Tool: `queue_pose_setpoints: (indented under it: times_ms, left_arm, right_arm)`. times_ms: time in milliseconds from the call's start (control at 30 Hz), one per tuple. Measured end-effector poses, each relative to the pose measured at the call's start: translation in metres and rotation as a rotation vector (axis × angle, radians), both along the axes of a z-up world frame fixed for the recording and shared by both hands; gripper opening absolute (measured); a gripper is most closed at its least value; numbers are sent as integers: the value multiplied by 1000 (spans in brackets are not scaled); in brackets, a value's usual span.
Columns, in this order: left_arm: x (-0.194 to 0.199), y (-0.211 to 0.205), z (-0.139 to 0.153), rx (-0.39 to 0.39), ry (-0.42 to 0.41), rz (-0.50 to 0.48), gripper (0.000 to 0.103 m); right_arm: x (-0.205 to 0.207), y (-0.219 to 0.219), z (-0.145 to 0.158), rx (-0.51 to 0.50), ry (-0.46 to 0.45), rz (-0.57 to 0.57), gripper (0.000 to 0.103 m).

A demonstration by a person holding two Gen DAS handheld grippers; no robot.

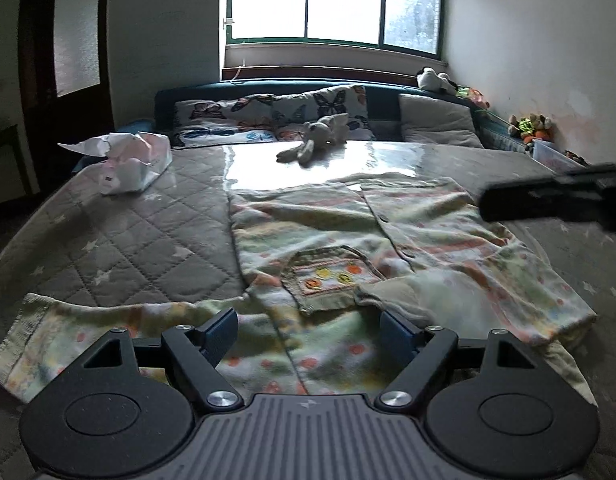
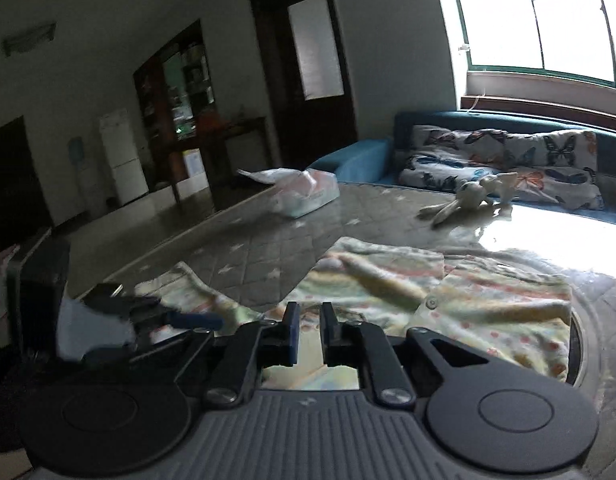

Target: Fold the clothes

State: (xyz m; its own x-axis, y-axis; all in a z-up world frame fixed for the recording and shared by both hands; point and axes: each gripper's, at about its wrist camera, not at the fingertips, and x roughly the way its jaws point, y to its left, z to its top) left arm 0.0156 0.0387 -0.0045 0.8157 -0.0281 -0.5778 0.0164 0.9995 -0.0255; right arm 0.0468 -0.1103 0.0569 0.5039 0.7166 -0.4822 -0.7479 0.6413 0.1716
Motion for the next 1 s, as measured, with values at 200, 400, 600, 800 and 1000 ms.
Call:
queue_pose_setpoints:
  times_ms: [200, 400, 600, 800, 1000]
  left_arm:
    - [0, 4, 9, -12, -28, 15, 81]
    - [5, -12, 12, -20, -40, -43, 76]
    - [15, -31, 7, -19, -21, -116, 57]
    - [23, -47, 0, -16, -9, -172, 42]
    - [34, -47, -14, 3, 34, -172, 34]
  right_arm:
    - [-5, -31, -13, -91, 14, -47, 14]
    - [11, -77, -53, -190, 118, -194, 14]
    - [20, -91, -62, -226, 131, -229, 14]
    - [43, -85, -54, -212, 75, -264, 14]
    - [67, -84, -74, -236, 97, -306, 14]
